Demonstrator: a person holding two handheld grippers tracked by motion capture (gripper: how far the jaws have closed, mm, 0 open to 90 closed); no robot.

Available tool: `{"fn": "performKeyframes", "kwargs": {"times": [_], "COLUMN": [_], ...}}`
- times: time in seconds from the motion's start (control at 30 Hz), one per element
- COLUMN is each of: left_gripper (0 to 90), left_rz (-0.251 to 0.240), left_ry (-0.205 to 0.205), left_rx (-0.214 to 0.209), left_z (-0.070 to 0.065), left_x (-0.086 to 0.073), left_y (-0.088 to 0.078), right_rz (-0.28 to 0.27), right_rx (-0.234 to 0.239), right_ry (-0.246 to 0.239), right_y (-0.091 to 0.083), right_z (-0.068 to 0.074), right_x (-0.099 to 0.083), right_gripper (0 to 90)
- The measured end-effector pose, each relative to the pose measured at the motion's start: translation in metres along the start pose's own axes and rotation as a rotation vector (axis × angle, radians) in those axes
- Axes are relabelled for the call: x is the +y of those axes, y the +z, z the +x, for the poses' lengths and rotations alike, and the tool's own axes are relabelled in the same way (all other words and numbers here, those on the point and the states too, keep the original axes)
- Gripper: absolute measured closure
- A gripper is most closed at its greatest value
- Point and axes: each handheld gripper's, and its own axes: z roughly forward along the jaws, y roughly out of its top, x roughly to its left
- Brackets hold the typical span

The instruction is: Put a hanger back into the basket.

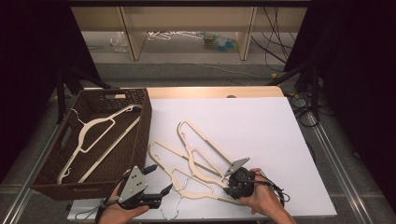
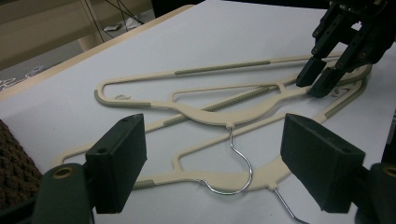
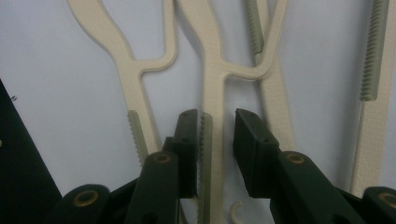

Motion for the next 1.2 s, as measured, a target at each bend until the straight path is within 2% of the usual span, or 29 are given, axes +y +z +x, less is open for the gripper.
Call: {"fn": "performKeyframes", "kwargs": {"times": [0.17, 0.23, 0.27, 0.33, 0.37, 0.47, 0.5, 0.53, 0.63, 0.67, 0.73, 0.77, 0.8, 0.83, 0.9, 0.97, 1.0, 1.03, 1.07, 1.1, 1.17, 1.2], "left_gripper": [22.5, 22.5, 22.5, 22.5, 22.5, 22.5, 22.5, 22.8, 23.1, 23.1, 24.8, 25.3, 25.3, 25.3, 25.6, 26.6, 27.0, 27.0, 28.7, 28.7, 28.9, 28.9], "left_rz": [-0.001, -0.003, 0.004, 0.006, 0.000, 0.004, 0.003, 0.000, 0.005, 0.011, 0.036, 0.036, 0.051, 0.067, 0.066, 0.083, 0.101, 0.099, 0.102, 0.129, 0.145, 0.147], "left_ry": [0.007, 0.004, 0.013, 0.011, 0.001, 0.010, 0.009, 0.012, 0.019, 0.030, 0.078, 0.078, 0.095, 0.120, 0.126, 0.172, 0.215, 0.240, 0.282, 0.312, 0.336, 0.373], "left_rx": [-0.002, 0.002, 0.005, 0.003, -0.003, 0.002, -0.002, 0.000, 0.001, 0.004, -0.001, -0.001, 0.000, -0.008, -0.016, -0.027, -0.030, -0.035, -0.046, -0.056, -0.078, -0.091], "left_z": [0.001, 0.001, 0.001, 0.001, 0.001, 0.002, 0.003, 0.003, 0.005, 0.006, 0.006, 0.006, 0.006, 0.005, 0.004, 0.003, 0.003, 0.002, 0.000, 0.000, -0.003, -0.004], "left_x": [0.000, 0.000, 0.000, -0.001, 0.000, 0.000, 0.000, 0.000, 0.000, 0.000, 0.001, 0.001, 0.001, 0.002, 0.002, 0.002, 0.003, 0.002, 0.002, 0.002, 0.001, 0.001], "left_y": [0.000, 0.001, 0.000, 0.000, 0.001, 0.001, 0.001, 0.001, 0.005, 0.007, 0.014, 0.014, 0.017, 0.023, 0.026, 0.034, 0.037, 0.041, 0.047, 0.049, 0.058, 0.061], "right_rz": [0.009, 0.014, 0.017, 0.018, 0.011, 0.010, 0.015, 0.018, 0.011, 0.011, 0.010, 0.010, 0.016, 0.006, 0.010, 0.018, 0.020, 0.020, 0.016, 0.016, 0.018, 0.024], "right_rx": [-0.015, -0.024, -0.015, -0.005, 0.013, 0.016, 0.015, 0.020, 0.027, 0.024, 0.021, 0.021, 0.026, 0.033, 0.039, 0.051, 0.054, 0.054, 0.062, 0.062, 0.068, 0.066], "right_ry": [-0.009, -0.011, -0.009, 0.001, 0.024, 0.019, 0.011, -0.027, -0.056, -0.068, -0.092, -0.092, -0.099, -0.123, -0.131, -0.154, -0.164, -0.164, -0.177, -0.177, -0.177, -0.178], "right_y": [0.000, 0.000, 0.000, 0.000, 0.000, -0.001, -0.002, -0.005, -0.013, -0.017, -0.031, -0.031, -0.036, -0.044, -0.048, -0.059, -0.062, -0.062, -0.068, -0.068, -0.073, -0.076], "right_z": [0.003, 0.005, 0.005, 0.004, 0.002, 0.001, 0.001, 0.001, 0.000, -0.001, -0.001, -0.001, -0.001, -0.001, -0.001, 0.000, 0.001, 0.001, 0.001, 0.001, 0.002, 0.002], "right_x": [0.001, 0.001, 0.002, 0.002, 0.001, 0.001, 0.001, 0.000, -0.001, -0.001, -0.004, -0.004, -0.005, -0.008, -0.008, -0.009, -0.009, -0.009, -0.008, -0.008, -0.009, -0.009], "right_gripper": [71.7, 75.5, 79.0, 79.3, 79.6, 79.8, 79.9, 80.0, 80.0, 80.0, 80.0, 80.0, 80.0, 79.9, 80.0, 79.9, 79.9, 79.9, 79.9, 79.9, 80.0, 80.0]}}
